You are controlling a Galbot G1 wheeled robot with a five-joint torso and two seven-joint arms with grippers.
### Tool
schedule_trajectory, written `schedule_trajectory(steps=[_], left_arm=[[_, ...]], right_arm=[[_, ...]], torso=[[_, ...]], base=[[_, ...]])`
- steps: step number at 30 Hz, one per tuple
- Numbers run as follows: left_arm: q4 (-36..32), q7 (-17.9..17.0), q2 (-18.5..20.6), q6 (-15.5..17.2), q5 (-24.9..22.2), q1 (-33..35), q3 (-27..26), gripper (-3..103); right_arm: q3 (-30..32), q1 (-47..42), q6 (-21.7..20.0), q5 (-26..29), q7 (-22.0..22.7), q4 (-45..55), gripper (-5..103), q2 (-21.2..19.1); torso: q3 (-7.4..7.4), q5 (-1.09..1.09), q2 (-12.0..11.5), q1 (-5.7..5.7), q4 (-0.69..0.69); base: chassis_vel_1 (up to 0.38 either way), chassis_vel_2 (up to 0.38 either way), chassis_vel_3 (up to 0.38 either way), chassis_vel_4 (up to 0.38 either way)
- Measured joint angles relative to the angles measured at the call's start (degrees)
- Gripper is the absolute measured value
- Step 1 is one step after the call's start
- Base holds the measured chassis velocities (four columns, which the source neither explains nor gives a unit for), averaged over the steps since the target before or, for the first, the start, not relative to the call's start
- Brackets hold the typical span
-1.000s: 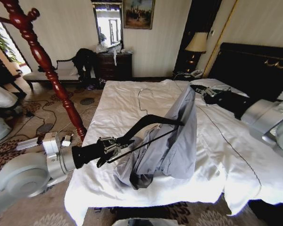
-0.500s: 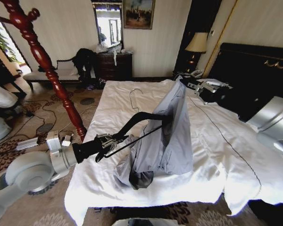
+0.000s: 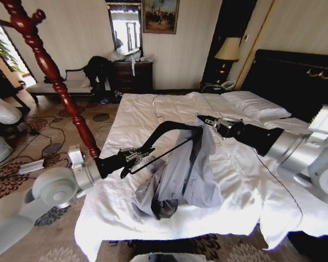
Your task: Pick up the clothes from the bed and hang them on the clothes hanger.
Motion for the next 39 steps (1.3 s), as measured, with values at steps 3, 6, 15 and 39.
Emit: schedule_trajectory(steps=[3, 6, 15, 39], left_arm=[[0.62, -0.08, -0.55, 0.54, -0.31, -2.63, 3.02, 18], [0.83, -0.05, -0.39, 0.92, -0.17, -3.69, 5.11, 18], [5.30, -2.32, -6.35, 1.43, 1.44, -17.17, 19.99, 18], [15.04, -8.44, -18.27, 1.11, -0.75, -34.02, 28.70, 18]], right_arm=[[0.14, 0.57, 0.17, -0.03, 0.01, -0.01, 0, -0.14], [0.33, 2.16, 0.41, 0.29, 0.02, -0.01, 0, -0.21], [0.31, 9.75, 1.24, 4.68, 0.20, -0.02, 0, -1.22], [0.74, -5.44, -0.66, -6.71, -0.53, -0.10, 0, 4.21]], torso=[[0.00, 0.01, 0.00, 0.00, -0.01], [0.00, 0.01, 0.00, 0.00, 0.01], [0.00, 0.00, 0.00, 0.00, -0.02], [0.00, 0.00, 0.00, 0.00, 0.01]], base=[[0.000, 0.000, 0.000, 0.000], [0.000, 0.000, 0.000, 0.000], [0.000, 0.000, 0.000, 0.000], [0.000, 0.000, 0.000, 0.000]])
